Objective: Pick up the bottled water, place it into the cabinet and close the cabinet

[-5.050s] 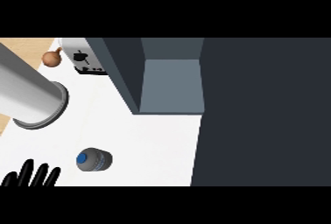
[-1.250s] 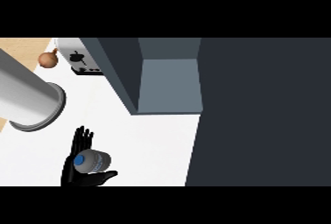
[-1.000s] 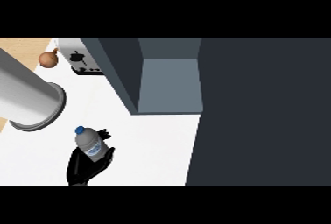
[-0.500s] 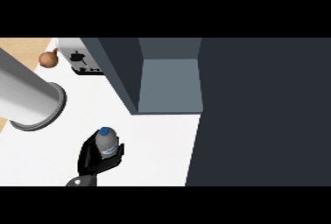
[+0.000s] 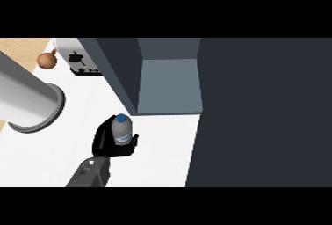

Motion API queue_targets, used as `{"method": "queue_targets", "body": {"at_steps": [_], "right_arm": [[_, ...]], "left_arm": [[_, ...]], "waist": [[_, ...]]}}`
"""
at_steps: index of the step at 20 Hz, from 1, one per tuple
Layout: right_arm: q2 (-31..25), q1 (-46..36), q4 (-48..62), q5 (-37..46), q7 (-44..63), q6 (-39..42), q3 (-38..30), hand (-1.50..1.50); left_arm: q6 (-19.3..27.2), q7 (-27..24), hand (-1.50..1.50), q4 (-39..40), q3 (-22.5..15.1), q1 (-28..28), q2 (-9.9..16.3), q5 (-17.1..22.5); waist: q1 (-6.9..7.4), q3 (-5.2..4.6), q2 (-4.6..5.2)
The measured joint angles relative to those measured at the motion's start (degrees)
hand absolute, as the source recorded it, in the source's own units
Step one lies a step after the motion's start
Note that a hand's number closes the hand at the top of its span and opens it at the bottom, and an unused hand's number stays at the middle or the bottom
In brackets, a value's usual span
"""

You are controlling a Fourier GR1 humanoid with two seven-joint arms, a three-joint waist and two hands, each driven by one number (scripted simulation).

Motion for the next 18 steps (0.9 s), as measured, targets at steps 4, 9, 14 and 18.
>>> {"method": "queue_targets", "body": {"at_steps": [4, 9, 14, 18], "right_arm": [[0.07, 1.77, 0.05, -1.2, -1.53, 2.16, -3.76, -1.5], [0.99, 3.46, 1.04, -3.27, -4.25, 4.75, -7.95, -1.5], [0.88, 2.86, 3.71, -6.25, -5.66, 6.7, -13.07, -1.5], [0.95, 2.83, 5.88, -9.76, -7.16, 8.66, -16.14, -1.5]], "left_arm": [[-1.36, 2.05, 1.5, -0.68, -2.23, -2.79, -0.39, 4.27], [0.87, 5.11, 1.5, -1.77, -7.67, -5.43, -0.15, 10.88], [5.87, 9.21, 1.5, -5.98, -14.5, -4.19, 0.74, 18.94], [11.17, 11.57, 1.5, -8.93, -18.45, -3.65, 1.25, 23.63]], "waist": [[-0.21, 0.02, -0.13], [-0.5, 0.06, -0.18], [-0.45, 0.07, -0.21], [-0.56, 0.04, -0.17]]}}
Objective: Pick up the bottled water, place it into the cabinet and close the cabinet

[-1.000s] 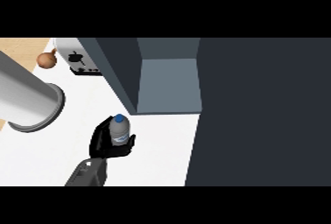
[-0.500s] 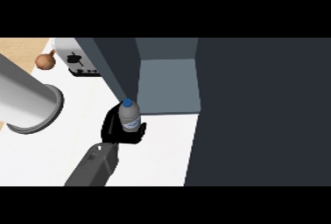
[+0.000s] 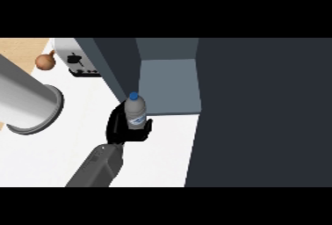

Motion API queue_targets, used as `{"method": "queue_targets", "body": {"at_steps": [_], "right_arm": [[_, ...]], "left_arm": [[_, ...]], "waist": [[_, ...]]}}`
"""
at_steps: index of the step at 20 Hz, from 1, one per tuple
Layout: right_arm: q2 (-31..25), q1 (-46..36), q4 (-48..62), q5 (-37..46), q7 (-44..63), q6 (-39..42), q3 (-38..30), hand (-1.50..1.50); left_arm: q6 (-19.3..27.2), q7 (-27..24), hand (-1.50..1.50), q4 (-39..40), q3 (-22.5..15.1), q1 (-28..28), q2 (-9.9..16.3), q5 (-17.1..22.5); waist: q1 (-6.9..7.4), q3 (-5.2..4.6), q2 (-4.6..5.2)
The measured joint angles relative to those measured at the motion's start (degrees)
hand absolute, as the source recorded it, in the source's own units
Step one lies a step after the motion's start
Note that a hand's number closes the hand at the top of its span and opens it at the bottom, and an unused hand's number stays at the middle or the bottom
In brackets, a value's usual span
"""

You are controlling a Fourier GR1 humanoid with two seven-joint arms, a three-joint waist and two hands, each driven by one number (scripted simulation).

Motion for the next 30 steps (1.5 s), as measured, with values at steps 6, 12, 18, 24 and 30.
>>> {"method": "queue_targets", "body": {"at_steps": [6, 12, 18, 24, 30], "right_arm": [[-0.25, 0.0, 1.88, -5.4, -1.03, 2.56, -3.26, -1.5], [-1.9, -0.48, 3.59, -11.85, -1.12, 4.69, -6.87, -1.5], [-4.89, -1.02, 6.8, -19.17, -1.91, 7.54, -12.77, -1.5], [-8.69, -1.52, 9.75, -25.78, -1.6, 10.63, -18.34, -1.5], [-9.07, -0.63, 9.92, -28.99, -1.73, 12.79, -20.07, -1.5]], "left_arm": [[5.58, 1.11, 1.5, -2.2, -3.47, 0.54, 0.95, 3.39], [12.04, 2.54, 1.5, -4.53, -7.24, -2.99, 0.54, 5.8], [20.12, 8.93, 1.5, -1.08, -11.14, -19.39, -1.31, 8.85], [24.31, 10.42, 1.5, 7.48, -13.23, -29.92, -1.75, 12.43], [25.47, 8.71, 1.5, 16.25, -13.22, -33.95, -1.85, 15.78]], "waist": [[-0.16, 0.05, 0.05], [-1.7, 0.06, 0.09], [-2.66, 0.0, 0.52], [-3.02, -0.03, 0.9], [-4.17, -0.06, 1.43]]}}
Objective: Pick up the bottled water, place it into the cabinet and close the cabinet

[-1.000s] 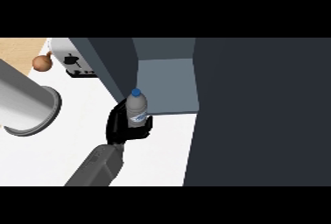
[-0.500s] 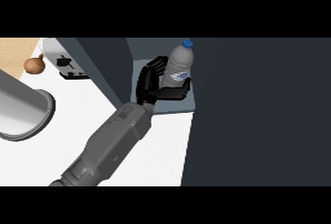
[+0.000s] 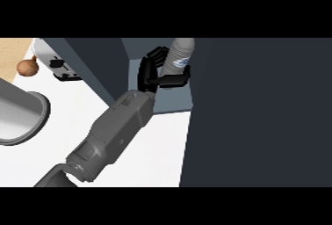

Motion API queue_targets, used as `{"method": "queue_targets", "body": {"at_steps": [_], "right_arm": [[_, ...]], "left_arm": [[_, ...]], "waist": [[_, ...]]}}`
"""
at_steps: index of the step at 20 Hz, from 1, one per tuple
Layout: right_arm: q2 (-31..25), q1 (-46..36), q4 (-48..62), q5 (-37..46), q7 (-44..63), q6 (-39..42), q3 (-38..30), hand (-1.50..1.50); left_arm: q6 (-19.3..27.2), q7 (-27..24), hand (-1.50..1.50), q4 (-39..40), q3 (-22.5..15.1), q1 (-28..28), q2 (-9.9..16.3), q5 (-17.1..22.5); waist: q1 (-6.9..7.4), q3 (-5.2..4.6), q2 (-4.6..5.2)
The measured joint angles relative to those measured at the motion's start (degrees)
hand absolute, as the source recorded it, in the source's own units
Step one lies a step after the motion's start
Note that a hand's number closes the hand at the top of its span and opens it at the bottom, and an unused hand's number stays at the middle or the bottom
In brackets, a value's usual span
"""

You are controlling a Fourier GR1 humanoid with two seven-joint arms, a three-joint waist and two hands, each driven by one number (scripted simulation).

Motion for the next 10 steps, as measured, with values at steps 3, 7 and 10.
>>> {"method": "queue_targets", "body": {"at_steps": [3, 7, 10], "right_arm": [[-0.76, -0.66, 0.79, -1.02, 0.34, 0.15, -0.67, -1.5], [-0.83, -0.22, 0.94, -1.89, 0.24, 1.15, -1.25, -1.5], [-1.29, -0.54, 1.55, -2.49, 0.52, 1.61, -1.28, -1.5]], "left_arm": [[0.29, -0.69, 1.5, 3.58, -0.22, -1.01, -0.02, 0.72], [0.84, -2.55, 1.5, 8.2, 0.16, -1.93, -0.02, 1.01], [0.71, -4.02, 1.5, 10.43, 0.59, -2.09, -0.02, 1.44]], "waist": [[-0.02, -0.01, 0.18], [-0.68, -0.03, 0.53], [-0.94, -0.05, 0.78]]}}
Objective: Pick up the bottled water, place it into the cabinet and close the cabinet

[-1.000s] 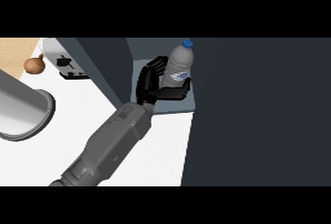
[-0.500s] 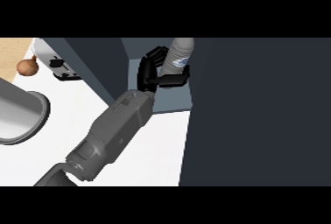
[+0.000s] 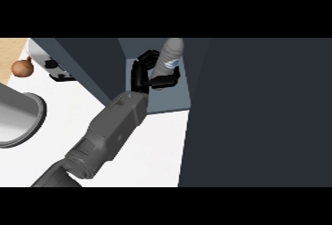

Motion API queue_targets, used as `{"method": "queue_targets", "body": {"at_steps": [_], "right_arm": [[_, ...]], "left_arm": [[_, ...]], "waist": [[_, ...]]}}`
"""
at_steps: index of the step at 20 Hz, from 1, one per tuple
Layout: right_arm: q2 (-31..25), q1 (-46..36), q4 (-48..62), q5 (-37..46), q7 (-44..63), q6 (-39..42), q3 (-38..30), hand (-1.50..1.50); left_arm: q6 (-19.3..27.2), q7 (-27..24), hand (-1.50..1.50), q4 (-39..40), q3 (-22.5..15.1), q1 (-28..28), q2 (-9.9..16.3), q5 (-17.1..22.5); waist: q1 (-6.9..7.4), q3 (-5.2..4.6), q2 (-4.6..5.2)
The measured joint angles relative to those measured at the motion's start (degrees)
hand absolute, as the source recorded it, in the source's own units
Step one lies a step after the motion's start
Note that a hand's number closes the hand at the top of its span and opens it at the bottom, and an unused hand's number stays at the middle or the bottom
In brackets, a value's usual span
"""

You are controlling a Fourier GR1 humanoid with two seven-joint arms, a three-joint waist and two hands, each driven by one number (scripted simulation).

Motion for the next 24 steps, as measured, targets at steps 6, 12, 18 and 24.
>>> {"method": "queue_targets", "body": {"at_steps": [6, 12, 18, 24], "right_arm": [[-0.43, -0.75, 0.71, -1.03, 0.14, 0.04, -0.55, -1.5], [-0.19, -1.62, 1.76, -0.08, -0.27, 0.3, -0.14, -1.5], [-0.23, -2.3, 2.04, 0.12, -0.62, 0.71, -0.03, -1.5], [-0.46, -2.83, 2.62, -0.5, -0.56, 1.02, -0.03, -1.5]], "left_arm": [[-2.03, -2.5, 1.5, 3.04, 3.19, -0.81, -0.01, 2.33], [-5.02, -4.6, 1.5, 5.34, 6.16, -1.95, 0.06, 4.22], [-5.25, -5.54, -1.5, 8.08, 7.13, -3.42, 0.31, 4.37], [-5.04, -6.43, -1.5, 9.96, 7.75, -5.1, 0.45, 4.29]], "waist": [[-0.25, -0.06, 0.47], [-0.22, -0.07, 0.82], [-1.06, -0.07, 1.13], [-1.37, -0.07, 1.23]]}}
